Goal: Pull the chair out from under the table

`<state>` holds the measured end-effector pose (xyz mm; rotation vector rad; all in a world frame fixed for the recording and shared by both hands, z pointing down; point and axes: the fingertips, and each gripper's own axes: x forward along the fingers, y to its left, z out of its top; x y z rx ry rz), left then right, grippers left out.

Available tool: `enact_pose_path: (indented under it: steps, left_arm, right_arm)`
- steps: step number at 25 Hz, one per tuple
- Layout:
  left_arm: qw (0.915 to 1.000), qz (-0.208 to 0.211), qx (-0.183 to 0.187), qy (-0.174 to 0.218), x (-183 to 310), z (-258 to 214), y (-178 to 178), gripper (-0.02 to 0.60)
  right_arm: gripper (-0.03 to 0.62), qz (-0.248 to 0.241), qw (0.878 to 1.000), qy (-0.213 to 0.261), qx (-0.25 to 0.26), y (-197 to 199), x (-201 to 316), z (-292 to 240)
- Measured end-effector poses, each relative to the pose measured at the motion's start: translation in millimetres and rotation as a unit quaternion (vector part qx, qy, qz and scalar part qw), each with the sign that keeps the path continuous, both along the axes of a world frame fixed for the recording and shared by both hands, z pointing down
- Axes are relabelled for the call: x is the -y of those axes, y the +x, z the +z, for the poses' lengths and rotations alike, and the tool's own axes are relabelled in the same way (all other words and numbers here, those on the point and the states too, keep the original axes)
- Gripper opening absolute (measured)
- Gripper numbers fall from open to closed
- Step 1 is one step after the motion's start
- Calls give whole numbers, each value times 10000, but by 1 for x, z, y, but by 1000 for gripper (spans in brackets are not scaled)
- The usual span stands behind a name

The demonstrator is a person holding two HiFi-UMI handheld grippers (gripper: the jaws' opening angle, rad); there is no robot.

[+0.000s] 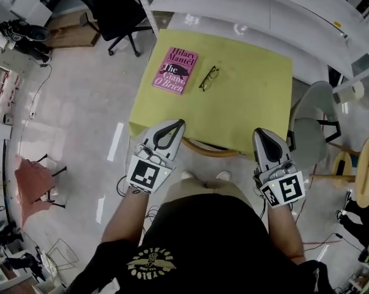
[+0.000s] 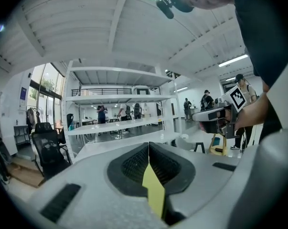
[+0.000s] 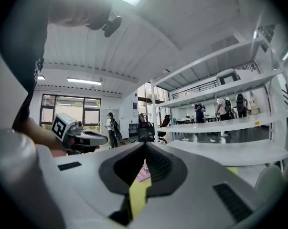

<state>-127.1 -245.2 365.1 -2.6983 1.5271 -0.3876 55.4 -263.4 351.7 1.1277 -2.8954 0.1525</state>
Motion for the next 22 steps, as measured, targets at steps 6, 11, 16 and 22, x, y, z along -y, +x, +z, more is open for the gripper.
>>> enact_pose_path:
  steps: [6, 11, 16, 22]
  left_arm:
    - [9996, -286, -34, -35, -6, 3, 4, 9]
    - [9991, -407, 33, -140, 5, 10, -10, 9]
    - [10000, 27, 57, -6, 28, 1, -17, 9]
    - [9971, 744, 145, 11, 36, 2, -40, 9]
  right_arm:
    - [12, -227, 9997, -1, 18, 9, 3, 6]
    - [12, 36, 10000, -27, 0, 9, 9, 12]
    - [12, 389, 9992, 28, -95, -4, 18, 10]
    - [14, 934, 9956, 35, -36, -27, 8, 7]
